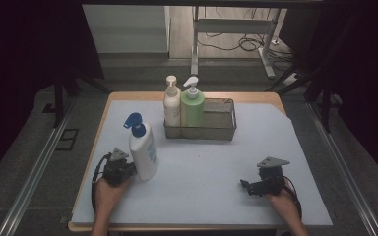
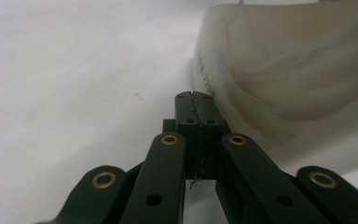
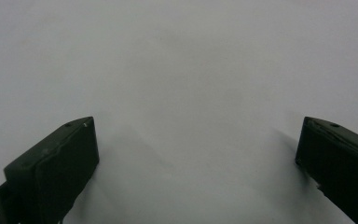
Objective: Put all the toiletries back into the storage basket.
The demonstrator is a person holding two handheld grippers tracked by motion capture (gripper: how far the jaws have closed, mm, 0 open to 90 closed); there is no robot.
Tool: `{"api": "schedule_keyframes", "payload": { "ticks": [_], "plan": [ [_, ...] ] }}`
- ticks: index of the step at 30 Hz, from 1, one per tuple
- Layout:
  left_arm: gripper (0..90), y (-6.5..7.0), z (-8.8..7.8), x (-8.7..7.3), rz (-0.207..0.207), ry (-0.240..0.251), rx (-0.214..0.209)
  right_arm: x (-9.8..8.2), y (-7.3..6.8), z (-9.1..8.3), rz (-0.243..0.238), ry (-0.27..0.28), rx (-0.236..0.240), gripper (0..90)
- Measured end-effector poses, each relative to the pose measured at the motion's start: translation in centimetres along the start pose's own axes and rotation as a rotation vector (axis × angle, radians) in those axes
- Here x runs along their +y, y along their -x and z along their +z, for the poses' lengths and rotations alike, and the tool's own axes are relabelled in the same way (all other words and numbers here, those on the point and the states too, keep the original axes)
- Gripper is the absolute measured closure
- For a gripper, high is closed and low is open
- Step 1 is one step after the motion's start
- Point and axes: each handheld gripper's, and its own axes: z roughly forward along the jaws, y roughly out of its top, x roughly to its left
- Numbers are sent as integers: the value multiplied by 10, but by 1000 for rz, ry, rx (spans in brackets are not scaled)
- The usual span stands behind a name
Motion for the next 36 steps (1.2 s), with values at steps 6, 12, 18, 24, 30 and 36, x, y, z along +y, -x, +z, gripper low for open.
{"api": "schedule_keyframes", "payload": {
  "ticks": [6,12,18,24,30,36],
  "plan": [
    [895,5,4,3,6,3,1,0,0,0,0,0,0,0],
    [895,8,6,4,13,3,-4,0,0,0,3,-1,1,0],
    [895,15,8,6,31,-3,-20,0,0,0,-1,1,0,0],
    [895,25,12,9,48,-7,-29,0,0,0,0,1,0,0],
    [895,35,17,12,67,-9,-40,0,0,0,-1,1,0,0],
    [895,47,19,14,101,-20,-40,0,0,0,-2,2,0,0]
  ]
}}
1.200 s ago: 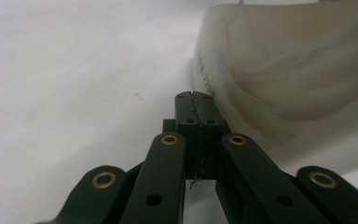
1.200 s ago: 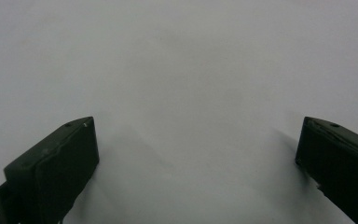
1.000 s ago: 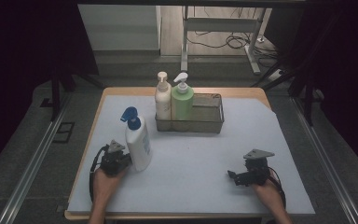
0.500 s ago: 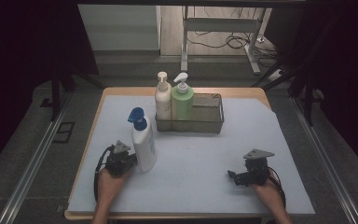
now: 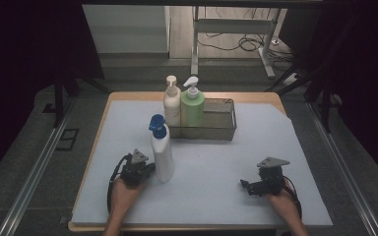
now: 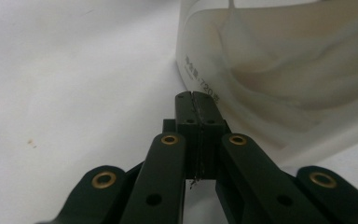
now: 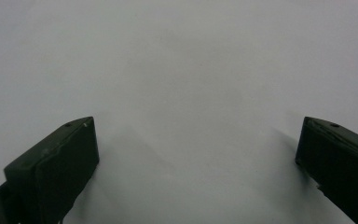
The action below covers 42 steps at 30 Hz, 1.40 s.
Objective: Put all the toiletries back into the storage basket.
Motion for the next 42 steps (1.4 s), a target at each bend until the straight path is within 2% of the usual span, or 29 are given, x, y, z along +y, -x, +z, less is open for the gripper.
{"api": "schedule_keyframes", "payload": {
  "ticks": [8,13,27,34,42],
  "plan": [
    [896,16,1,2,38,-11,-20,0,0,0,2,-1,1,0],
    [895,23,-1,3,84,-31,-21,0,0,0,2,-1,1,0],
    [895,45,5,6,134,-44,-80,0,0,0,2,-2,1,0],
    [894,53,10,10,153,-40,-83,0,0,0,0,-5,-1,0],
    [893,52,12,10,137,-28,-106,1,0,0,4,-11,-2,0]
  ]
}}
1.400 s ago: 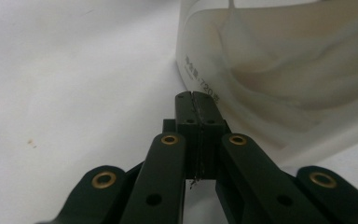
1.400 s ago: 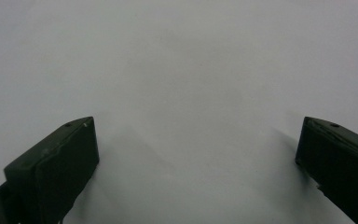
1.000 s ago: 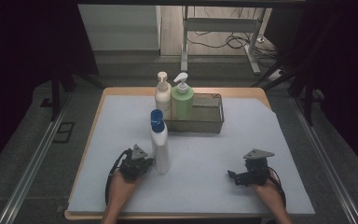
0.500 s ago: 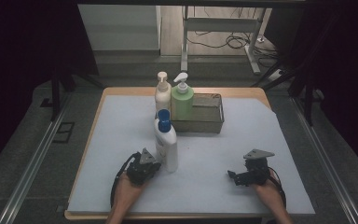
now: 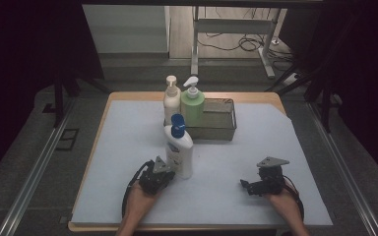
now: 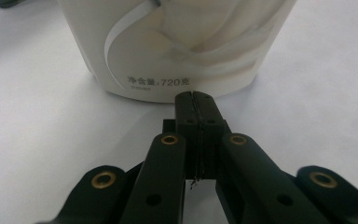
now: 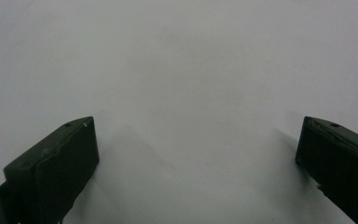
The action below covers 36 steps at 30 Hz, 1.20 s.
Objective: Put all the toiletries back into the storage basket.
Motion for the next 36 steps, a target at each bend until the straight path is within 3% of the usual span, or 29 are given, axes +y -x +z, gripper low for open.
{"api": "schedule_keyframes", "payload": {
  "ticks": [7,21,29,36],
  "plan": [
    [784,0,-2,-2,-8,5,-8,1,1,0,-2,-10,3,0],
    [484,-7,-19,-15,-49,10,35,4,-3,-2,-26,-12,30,0],
    [316,-9,-28,-25,-93,12,87,6,-4,-7,-45,31,56,0],
    [186,-11,-36,-39,-124,-7,150,9,-5,-10,-12,66,110,0]
  ]
}}
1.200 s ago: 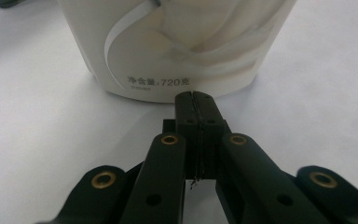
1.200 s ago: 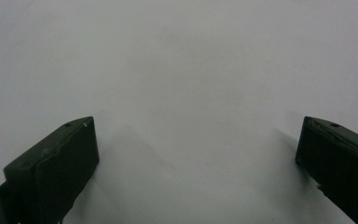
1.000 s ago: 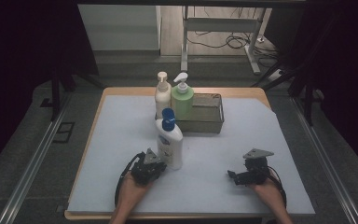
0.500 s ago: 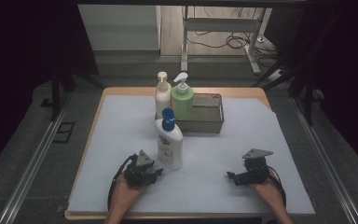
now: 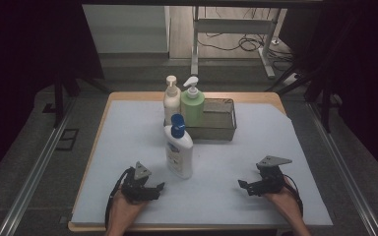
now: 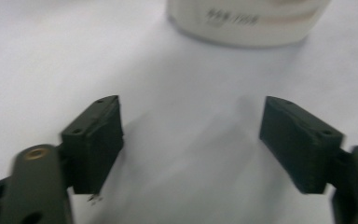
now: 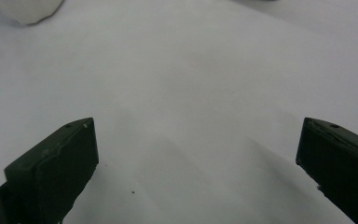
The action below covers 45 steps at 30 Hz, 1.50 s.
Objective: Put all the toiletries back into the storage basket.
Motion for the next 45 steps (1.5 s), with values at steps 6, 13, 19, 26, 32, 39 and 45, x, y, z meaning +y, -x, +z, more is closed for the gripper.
{"api": "schedule_keyframes", "payload": {
  "ticks": [6,13,19,26,32,39,45],
  "plan": [
    [137,-7,-2,-6,-35,-7,27,6,-6,0,-19,-13,14,0],
    [132,-7,-1,-6,-39,-10,28,15,-14,-1,-23,-11,29,0],
    [129,-7,-1,-7,-39,-11,28,23,-23,-3,-53,4,39,0],
    [124,-7,-1,-6,-40,-12,31,37,-34,-3,-79,26,64,0],
    [122,-7,-1,-6,-40,-13,31,51,-44,0,-100,33,87,0],
    [123,-7,-1,-7,-42,-10,32,67,-58,5,-112,36,113,0],
    [123,-7,-1,-7,-39,-11,33,81,-71,9,-137,47,125,11]
  ]
}}
